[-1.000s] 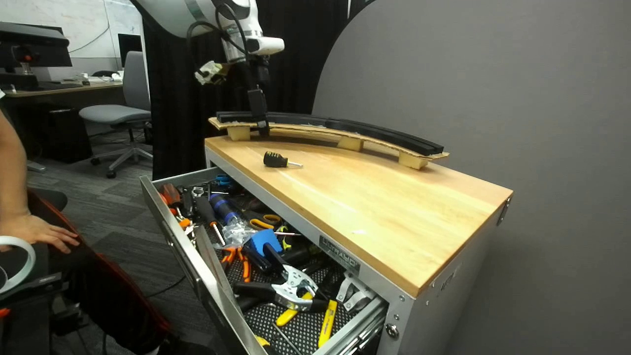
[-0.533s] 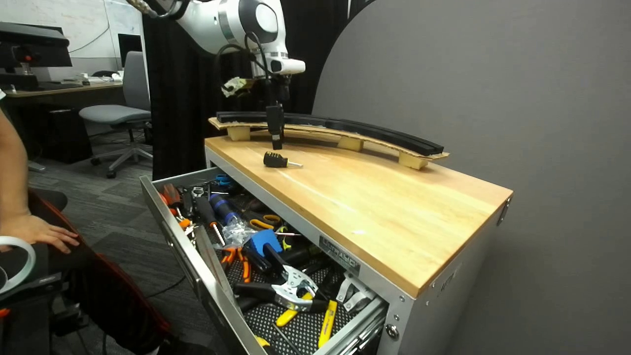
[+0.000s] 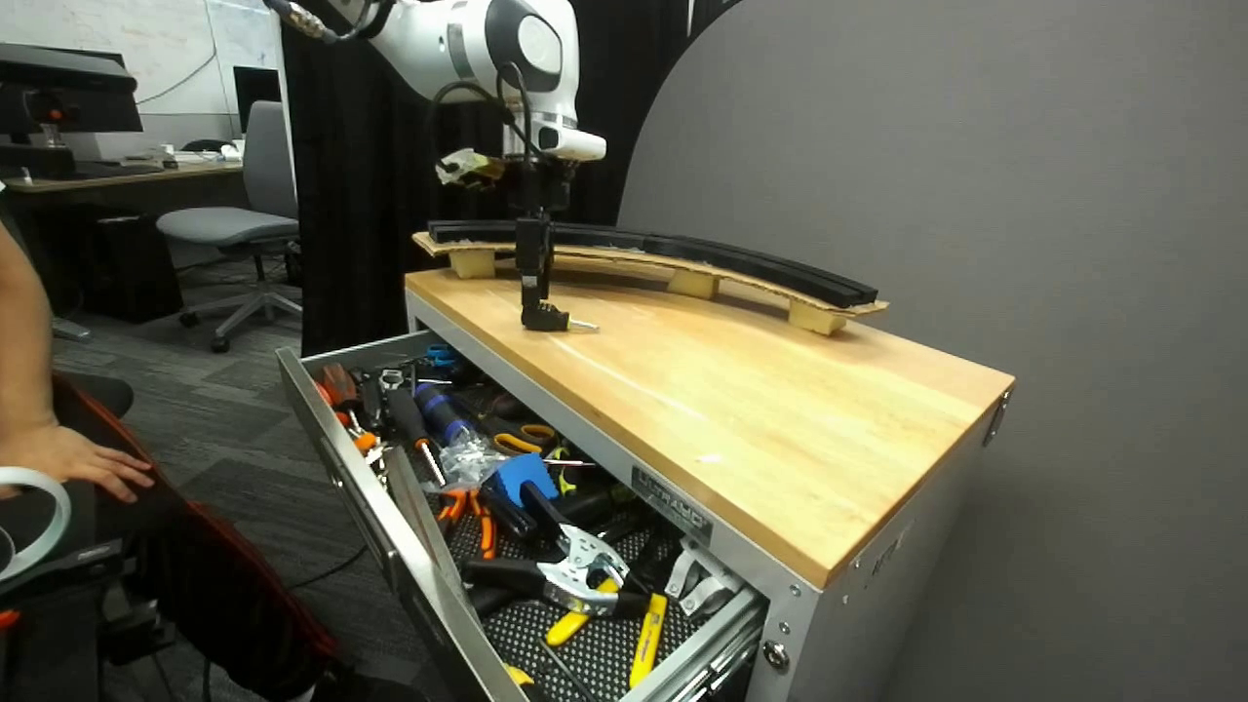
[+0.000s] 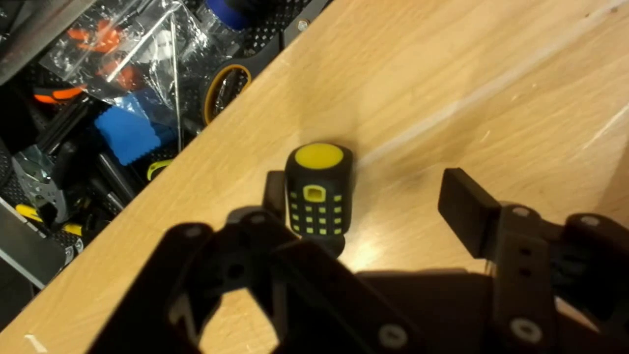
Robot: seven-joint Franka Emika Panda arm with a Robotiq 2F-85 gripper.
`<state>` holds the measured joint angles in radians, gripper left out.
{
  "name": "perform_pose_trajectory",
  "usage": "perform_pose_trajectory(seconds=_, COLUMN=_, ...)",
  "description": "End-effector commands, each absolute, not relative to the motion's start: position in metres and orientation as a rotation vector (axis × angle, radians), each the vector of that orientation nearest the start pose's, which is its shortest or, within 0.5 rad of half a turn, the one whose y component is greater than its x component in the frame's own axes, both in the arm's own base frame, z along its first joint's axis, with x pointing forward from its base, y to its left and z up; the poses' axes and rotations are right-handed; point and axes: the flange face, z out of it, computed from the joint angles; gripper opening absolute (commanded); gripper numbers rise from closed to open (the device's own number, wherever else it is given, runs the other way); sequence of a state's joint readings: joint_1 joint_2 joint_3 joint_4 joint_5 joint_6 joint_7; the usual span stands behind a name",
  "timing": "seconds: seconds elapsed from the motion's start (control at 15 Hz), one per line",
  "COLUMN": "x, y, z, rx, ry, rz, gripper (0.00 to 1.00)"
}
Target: Place the black screwdriver inside the open drawer then close the drawer
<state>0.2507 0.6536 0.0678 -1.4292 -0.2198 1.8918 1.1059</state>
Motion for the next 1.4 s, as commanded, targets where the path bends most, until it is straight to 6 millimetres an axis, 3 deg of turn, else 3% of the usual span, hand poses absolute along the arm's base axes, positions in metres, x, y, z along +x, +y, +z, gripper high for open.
perform_pose_trajectory(seconds=0.0, x=0.686, y=0.196, z=0.294, rx=-3.202, ry=1.173, rz=0.038, gripper=0.51)
perform_pose_trajectory(seconds=0.33, x=0.687, y=0.186, z=0.29, rx=-3.22, ry=1.234, rz=0.055, gripper=0.15)
perform_pose_trajectory(seconds=0.4, x=0.677, y=0.167, z=0.275, rx=-3.233, ry=1.202, rz=0.075, gripper=0.17)
perform_pose_trajectory(seconds=0.53, x=0.668, y=0.172, z=0.281, rx=-3.246, ry=1.171, rz=0.126, gripper=0.18)
perform_pose_trajectory(seconds=0.8, x=0.622, y=0.166, z=0.299, rx=-3.348, ry=0.937, rz=0.278, gripper=0.15)
perform_pose_trajectory(seconds=1.13, x=0.576, y=0.177, z=0.306, rx=-3.333, ry=0.505, rz=0.182, gripper=0.13)
perform_pose_trajectory(seconds=1.33, x=0.539, y=0.177, z=0.295, rx=-3.317, ry=0.351, rz=0.19, gripper=0.14)
